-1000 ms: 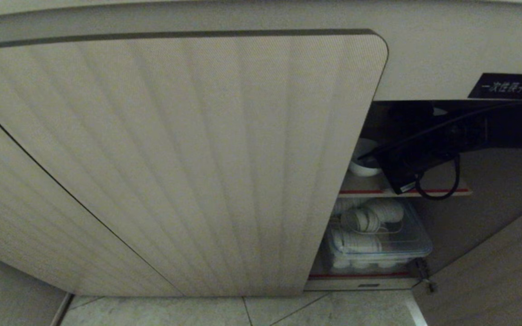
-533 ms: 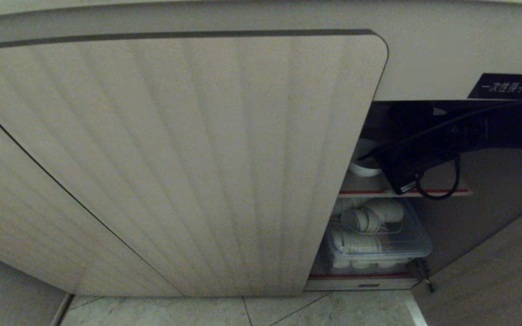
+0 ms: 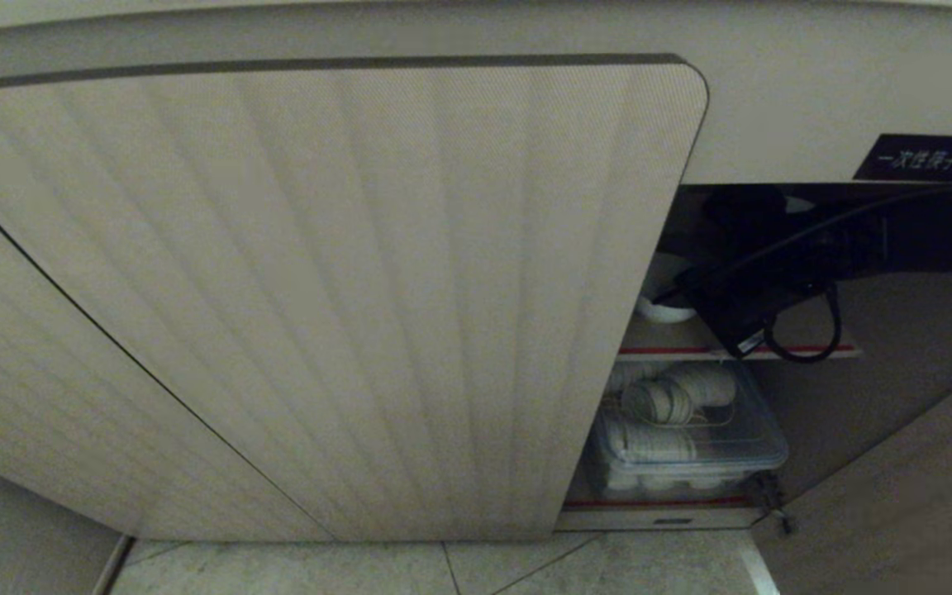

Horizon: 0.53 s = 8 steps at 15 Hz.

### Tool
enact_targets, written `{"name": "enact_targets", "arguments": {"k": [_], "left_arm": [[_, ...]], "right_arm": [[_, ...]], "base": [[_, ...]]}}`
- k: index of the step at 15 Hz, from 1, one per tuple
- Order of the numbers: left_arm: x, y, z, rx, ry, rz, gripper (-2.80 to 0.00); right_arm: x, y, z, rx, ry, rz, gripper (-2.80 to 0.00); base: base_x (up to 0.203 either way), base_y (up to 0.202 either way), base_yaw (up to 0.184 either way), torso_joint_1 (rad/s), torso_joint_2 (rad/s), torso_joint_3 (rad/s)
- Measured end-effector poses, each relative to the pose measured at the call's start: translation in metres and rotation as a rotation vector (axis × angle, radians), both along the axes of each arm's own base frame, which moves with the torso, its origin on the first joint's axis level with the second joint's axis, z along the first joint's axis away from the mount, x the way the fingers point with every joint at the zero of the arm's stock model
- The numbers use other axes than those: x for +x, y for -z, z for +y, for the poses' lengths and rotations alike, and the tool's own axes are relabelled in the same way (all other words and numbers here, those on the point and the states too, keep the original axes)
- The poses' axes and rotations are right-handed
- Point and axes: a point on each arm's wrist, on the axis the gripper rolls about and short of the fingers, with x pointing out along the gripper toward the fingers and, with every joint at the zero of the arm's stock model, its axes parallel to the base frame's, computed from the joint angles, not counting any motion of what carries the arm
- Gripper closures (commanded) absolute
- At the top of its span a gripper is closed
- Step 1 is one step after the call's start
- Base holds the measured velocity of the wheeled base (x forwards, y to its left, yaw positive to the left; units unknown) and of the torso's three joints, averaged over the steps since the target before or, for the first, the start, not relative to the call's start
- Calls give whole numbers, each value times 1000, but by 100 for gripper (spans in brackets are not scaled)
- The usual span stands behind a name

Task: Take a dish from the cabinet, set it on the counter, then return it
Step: Put it back into the cabinet

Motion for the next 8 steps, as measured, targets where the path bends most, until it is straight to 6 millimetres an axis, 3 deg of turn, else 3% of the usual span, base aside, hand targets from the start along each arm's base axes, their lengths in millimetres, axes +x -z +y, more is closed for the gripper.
{"name": "enact_targets", "arguments": {"k": [8], "left_arm": [[0,0,0,0,-1,0,0]], "right_arm": [[-4,-3,1,-22,-26,5,-280]], "base": [[0,0,0,0,0,0]]}}
